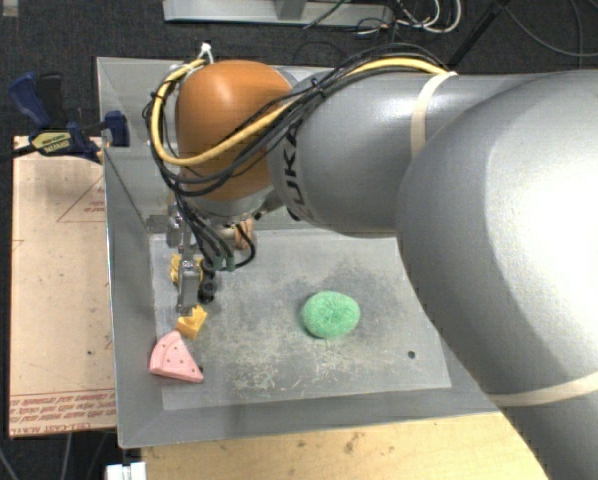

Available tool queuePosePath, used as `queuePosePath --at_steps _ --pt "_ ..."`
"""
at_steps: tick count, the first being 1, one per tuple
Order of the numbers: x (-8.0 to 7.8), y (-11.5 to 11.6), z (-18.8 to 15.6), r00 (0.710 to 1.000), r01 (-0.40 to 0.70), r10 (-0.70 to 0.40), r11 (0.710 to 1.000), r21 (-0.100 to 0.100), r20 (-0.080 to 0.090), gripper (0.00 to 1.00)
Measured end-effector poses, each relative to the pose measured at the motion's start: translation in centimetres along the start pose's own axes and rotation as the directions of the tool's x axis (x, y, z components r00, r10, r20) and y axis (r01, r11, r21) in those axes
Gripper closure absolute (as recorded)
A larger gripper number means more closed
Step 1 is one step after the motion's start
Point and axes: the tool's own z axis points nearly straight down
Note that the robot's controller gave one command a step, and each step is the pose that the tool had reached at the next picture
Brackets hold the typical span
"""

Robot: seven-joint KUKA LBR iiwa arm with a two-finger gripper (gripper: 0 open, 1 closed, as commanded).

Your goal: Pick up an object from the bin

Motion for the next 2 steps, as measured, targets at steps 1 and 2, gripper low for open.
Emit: queuePosePath --at_steps 1,2 --pt "-0.2 -0.1 -0.5 1.000 -0.004 0.004 1.000 -0.002 0.008 0.00" --pt "3.1 -1.7 2.4 0.988 0.153 -0.153 0.988 -0.002 0.015 0.00"
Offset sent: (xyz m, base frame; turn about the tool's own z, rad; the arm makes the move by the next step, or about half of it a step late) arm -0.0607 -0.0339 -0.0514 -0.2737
